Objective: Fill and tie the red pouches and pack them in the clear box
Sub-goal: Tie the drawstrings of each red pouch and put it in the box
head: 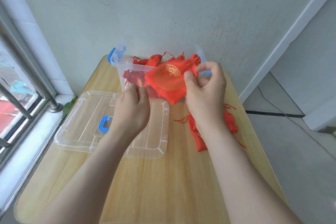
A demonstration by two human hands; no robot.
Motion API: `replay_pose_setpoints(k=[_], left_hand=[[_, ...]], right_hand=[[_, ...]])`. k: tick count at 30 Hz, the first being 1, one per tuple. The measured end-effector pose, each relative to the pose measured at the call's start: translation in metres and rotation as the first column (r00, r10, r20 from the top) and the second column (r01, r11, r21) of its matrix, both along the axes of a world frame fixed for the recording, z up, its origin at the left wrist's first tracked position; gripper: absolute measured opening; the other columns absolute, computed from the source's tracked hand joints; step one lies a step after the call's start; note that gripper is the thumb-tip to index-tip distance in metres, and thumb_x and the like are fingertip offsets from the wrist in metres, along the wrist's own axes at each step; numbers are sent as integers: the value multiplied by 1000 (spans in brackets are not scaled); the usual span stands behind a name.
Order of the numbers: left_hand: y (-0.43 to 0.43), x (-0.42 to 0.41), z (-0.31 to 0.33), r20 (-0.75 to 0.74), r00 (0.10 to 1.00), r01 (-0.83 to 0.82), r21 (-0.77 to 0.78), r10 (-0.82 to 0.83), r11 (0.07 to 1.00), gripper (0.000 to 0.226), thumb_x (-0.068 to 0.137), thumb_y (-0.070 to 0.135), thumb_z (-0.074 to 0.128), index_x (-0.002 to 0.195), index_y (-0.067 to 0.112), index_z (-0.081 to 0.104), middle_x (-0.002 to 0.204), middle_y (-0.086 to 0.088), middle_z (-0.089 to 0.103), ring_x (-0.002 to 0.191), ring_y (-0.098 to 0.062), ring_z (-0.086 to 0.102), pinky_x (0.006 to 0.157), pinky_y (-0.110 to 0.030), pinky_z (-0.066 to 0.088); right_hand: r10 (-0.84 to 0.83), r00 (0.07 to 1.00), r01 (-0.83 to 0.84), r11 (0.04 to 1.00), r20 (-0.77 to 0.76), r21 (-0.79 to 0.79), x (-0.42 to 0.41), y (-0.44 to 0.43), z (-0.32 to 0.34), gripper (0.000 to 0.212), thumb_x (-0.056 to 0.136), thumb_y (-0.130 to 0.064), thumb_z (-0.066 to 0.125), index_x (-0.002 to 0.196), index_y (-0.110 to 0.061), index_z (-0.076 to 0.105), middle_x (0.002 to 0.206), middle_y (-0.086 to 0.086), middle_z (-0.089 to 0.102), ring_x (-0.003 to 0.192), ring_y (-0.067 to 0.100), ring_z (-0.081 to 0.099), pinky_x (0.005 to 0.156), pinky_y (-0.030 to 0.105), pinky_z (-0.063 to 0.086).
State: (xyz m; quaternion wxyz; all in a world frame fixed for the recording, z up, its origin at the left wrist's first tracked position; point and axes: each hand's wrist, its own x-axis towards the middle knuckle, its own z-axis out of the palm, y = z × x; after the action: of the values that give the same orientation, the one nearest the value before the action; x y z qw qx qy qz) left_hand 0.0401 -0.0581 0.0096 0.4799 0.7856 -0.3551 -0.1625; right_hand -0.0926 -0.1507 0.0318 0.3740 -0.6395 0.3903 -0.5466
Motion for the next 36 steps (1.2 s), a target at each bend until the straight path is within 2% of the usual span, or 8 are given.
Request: replay_pose_setpoints(k=[6, 9, 12, 18, 22, 26, 31, 36], left_hand=[[0, -3, -10, 81, 980, 170, 131, -181, 977, 29, 107, 26, 45, 96, 5, 62, 95, -6, 68, 92, -27, 60, 76, -39, 46], [4, 0, -17, 167, 938, 251, 278, -304, 927, 21, 105, 23, 48, 111, 12, 64, 111, -6, 65, 110, -27, 57, 94, -39, 45], [10, 4, -22, 194, 879, 299, 486, -435, 821, 37, 103, 26, 40, 134, 19, 59, 127, -8, 57, 128, -31, 49, 105, -37, 34], [14, 4, -18, 216, 852, 266, 606, -477, 750, 43, 107, 25, 42, 148, 32, 48, 150, -2, 44, 140, -35, 37, 92, -40, 25], [14, 3, -20, 237, 846, 250, 614, -477, 748, 41, 106, 29, 44, 147, 31, 48, 148, -3, 44, 135, -36, 37, 93, -40, 24], [10, -3, -23, 347, 827, 177, 587, -443, 790, 33, 104, 27, 47, 135, 23, 57, 138, -6, 46, 124, -35, 38, 90, -39, 25], [5, -16, -26, 397, 796, 237, 489, -456, 839, 32, 103, 23, 49, 131, 26, 63, 133, -3, 49, 121, -33, 39, 89, -40, 29], [2, -32, -25, 369, 767, 349, 446, -524, 824, 33, 102, 24, 51, 131, 30, 66, 130, 0, 54, 123, -30, 41, 95, -43, 37]], right_hand=[[21, 996, -29, 996, -90, -81, 55, -31, 19, 16, 94, -16, 62, 102, -27, 71, 76, 2, 73, 62, 25, 74, 67, 54, 61], [-44, 978, 21, 993, -206, -112, 79, -38, 26, 20, 94, -17, 67, 113, -19, 74, 96, 0, 77, 87, 23, 75, 90, 49, 58], [-52, 934, -3, 988, -353, -154, 96, -40, 28, 22, 97, -13, 67, 119, -16, 73, 110, 1, 74, 103, 27, 69, 101, 44, 50], [-93, 599, -34, 989, -795, -142, 105, -35, 29, 32, 104, -34, 49, 131, -31, 66, 127, 6, 67, 129, 37, 49, 103, 47, 31], [-334, 536, 63, 932, -776, -357, 91, -17, 25, 28, 96, -36, 51, 115, -28, 70, 119, 8, 54, 117, 35, 44, 94, 44, 28], [-458, 650, 155, 861, -607, -484, 60, 5, 11, 18, 82, -24, 60, 98, -26, 67, 107, 3, 51, 107, 33, 48, 87, 41, 26], [-352, 614, 301, 932, -706, -203, 10, 25, -8, 17, 87, -26, 67, 102, -30, 60, 118, 1, 51, 120, 33, 45, 96, 45, 29], [-144, 496, 448, 887, -856, 111, -38, 16, -28, 39, 95, -35, 64, 132, -26, 58, 142, 11, 50, 139, 37, 41, 110, 52, 32]])
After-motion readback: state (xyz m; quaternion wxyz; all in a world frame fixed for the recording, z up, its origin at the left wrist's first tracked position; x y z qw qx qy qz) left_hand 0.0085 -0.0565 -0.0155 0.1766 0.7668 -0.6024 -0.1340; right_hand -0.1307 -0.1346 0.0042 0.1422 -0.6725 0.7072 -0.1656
